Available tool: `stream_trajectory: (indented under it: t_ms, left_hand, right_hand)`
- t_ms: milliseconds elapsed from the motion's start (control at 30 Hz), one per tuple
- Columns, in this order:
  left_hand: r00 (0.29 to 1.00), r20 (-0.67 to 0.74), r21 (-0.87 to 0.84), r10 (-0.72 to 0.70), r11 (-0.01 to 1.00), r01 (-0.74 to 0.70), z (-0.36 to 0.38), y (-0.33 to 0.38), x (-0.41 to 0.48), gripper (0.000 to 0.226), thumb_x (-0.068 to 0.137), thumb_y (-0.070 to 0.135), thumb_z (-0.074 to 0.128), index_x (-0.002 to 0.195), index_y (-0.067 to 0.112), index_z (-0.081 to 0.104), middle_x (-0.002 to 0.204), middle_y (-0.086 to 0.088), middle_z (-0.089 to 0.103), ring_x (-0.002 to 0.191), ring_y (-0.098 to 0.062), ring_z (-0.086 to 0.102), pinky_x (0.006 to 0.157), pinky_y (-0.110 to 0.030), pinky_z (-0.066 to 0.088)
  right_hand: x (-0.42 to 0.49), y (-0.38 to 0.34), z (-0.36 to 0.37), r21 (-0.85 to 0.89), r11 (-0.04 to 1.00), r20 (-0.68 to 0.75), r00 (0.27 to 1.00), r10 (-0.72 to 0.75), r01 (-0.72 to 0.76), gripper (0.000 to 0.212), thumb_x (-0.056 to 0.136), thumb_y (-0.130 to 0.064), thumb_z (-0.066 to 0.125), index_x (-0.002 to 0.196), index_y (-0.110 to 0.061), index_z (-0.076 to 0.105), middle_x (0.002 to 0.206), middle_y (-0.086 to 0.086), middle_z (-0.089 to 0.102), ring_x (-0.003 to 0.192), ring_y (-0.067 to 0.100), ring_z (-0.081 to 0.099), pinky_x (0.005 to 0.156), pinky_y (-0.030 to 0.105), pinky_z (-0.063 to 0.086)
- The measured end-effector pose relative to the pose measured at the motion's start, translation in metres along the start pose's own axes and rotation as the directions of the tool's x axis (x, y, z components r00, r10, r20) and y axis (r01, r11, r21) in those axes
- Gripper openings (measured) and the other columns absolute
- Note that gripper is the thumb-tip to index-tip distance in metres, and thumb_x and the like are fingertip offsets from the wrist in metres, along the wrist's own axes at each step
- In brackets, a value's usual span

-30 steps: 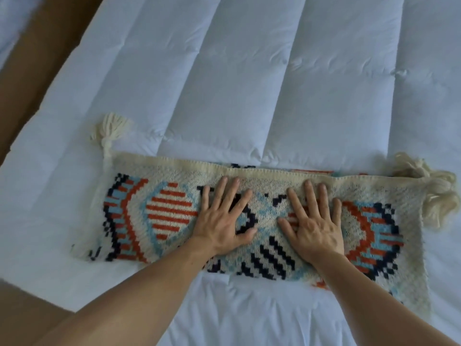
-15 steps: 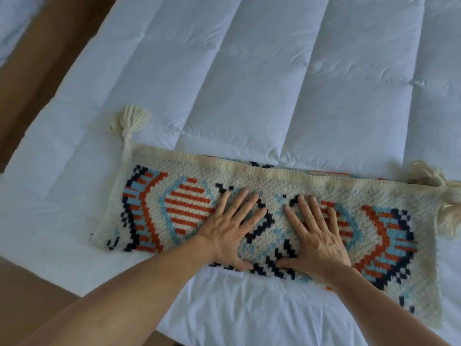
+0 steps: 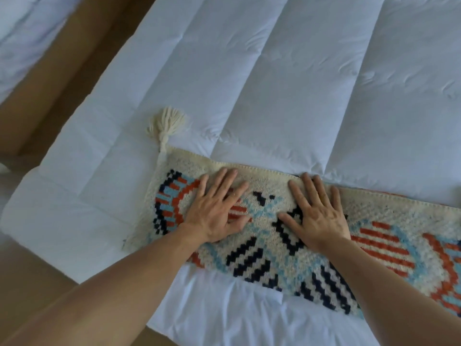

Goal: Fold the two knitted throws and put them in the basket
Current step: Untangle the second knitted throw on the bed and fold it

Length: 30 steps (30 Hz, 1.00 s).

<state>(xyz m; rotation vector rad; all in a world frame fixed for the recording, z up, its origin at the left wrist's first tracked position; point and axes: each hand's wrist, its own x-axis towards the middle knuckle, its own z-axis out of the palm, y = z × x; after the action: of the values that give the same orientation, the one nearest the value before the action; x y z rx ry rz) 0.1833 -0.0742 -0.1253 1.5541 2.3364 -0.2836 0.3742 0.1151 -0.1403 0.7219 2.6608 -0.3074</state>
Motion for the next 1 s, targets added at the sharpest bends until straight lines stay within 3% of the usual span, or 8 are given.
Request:
stream_trajectory:
  t_ms: [233,367,433,533,667,733,833,1000]
  left_hand:
    - [0.993,-0.030,-0.058,-0.115,0.992,0.113,0.001,-0.029,-0.006,0.080,0.085,0.076,-0.003,0.151,0.034,-0.019,0.159,-0.005,-0.029,0.144,-0.021,-0.032,0.115,-0.060,-0.012]
    - [0.989,-0.147,-0.059,0.003,0.998,-0.012,0.001,-0.035,-0.012,0.075,0.094,0.065,0.014,0.156,0.026,-0.004,0.163,-0.006,-0.015,0.149,-0.021,-0.019,0.117,-0.058,-0.009]
    - [0.988,-0.153,-0.069,-0.013,0.998,0.002,0.004,-0.051,-0.014,0.074,0.094,0.063,0.016,0.156,0.027,-0.003,0.164,-0.004,-0.011,0.149,-0.019,-0.018,0.118,-0.054,-0.011]
    - [0.995,-0.074,-0.039,-0.074,0.997,0.071,0.010,-0.090,-0.015,0.075,0.092,0.069,0.009,0.154,0.031,-0.010,0.162,0.000,-0.019,0.147,-0.017,-0.025,0.117,-0.054,-0.014]
    - [0.989,-0.063,-0.041,-0.134,0.990,0.132,0.011,-0.125,-0.020,0.079,0.089,0.071,-0.002,0.155,0.027,-0.004,0.163,-0.005,-0.014,0.149,-0.021,-0.016,0.117,-0.060,-0.002]
    - [0.990,-0.117,-0.077,-0.077,0.995,0.068,0.006,-0.122,-0.027,0.081,0.089,0.071,0.000,0.155,0.023,0.000,0.163,-0.011,-0.009,0.150,-0.027,-0.010,0.117,-0.062,0.004]
    - [0.966,-0.176,-0.044,0.187,0.979,-0.197,0.002,-0.107,-0.046,0.085,0.086,0.073,0.002,0.155,0.024,-0.004,0.163,-0.012,-0.007,0.151,-0.029,-0.006,0.118,-0.059,-0.002]
    - [0.950,-0.023,0.034,0.311,0.950,-0.310,0.026,-0.116,-0.070,0.105,0.078,0.086,0.027,0.156,0.024,-0.006,0.162,-0.009,-0.019,0.149,-0.027,-0.018,0.117,-0.057,-0.009]
  right_hand:
    - [0.000,-0.016,-0.013,-0.024,0.996,0.036,0.995,0.090,-0.090,0.089,0.079,-0.085,-0.009,0.149,-0.033,-0.027,0.157,0.001,-0.036,0.145,0.021,-0.033,0.119,0.056,-0.010]
    - [0.002,-0.071,-0.021,0.004,0.991,-0.124,0.983,-0.133,0.134,0.084,0.091,-0.076,0.016,0.157,-0.027,0.003,0.165,0.010,-0.004,0.152,0.029,-0.004,0.119,0.058,0.002]
    - [0.010,-0.095,-0.014,0.016,0.983,-0.110,0.978,-0.179,0.182,0.082,0.091,-0.077,0.013,0.156,-0.031,-0.003,0.165,0.007,-0.009,0.151,0.027,-0.011,0.120,0.056,-0.001]
    - [0.026,-0.101,-0.002,0.025,0.996,-0.054,0.995,-0.089,0.090,0.084,0.086,-0.082,0.004,0.150,-0.036,-0.024,0.160,0.002,-0.029,0.146,0.024,-0.030,0.120,0.055,-0.009]
    - [0.030,-0.105,0.003,-0.005,1.000,-0.059,0.998,-0.030,0.029,0.086,0.085,-0.083,0.006,0.153,-0.035,-0.018,0.162,0.005,-0.021,0.149,0.027,-0.022,0.120,0.056,-0.004]
    - [0.023,-0.113,-0.003,0.017,0.999,-0.104,0.994,-0.039,0.041,0.088,0.087,-0.082,0.014,0.155,-0.033,-0.011,0.164,0.007,-0.012,0.151,0.028,-0.013,0.120,0.058,0.001]
    - [0.004,-0.134,-0.009,0.026,0.976,-0.147,0.966,-0.212,0.218,0.097,0.084,-0.085,0.025,0.157,-0.028,-0.001,0.165,0.012,-0.005,0.152,0.031,-0.003,0.119,0.059,0.003]
    - [-0.008,-0.163,0.013,-0.018,0.955,-0.047,0.954,-0.296,0.296,0.123,0.065,-0.099,0.026,0.158,-0.021,0.009,0.165,0.013,0.004,0.152,0.032,0.005,0.114,0.060,0.013]
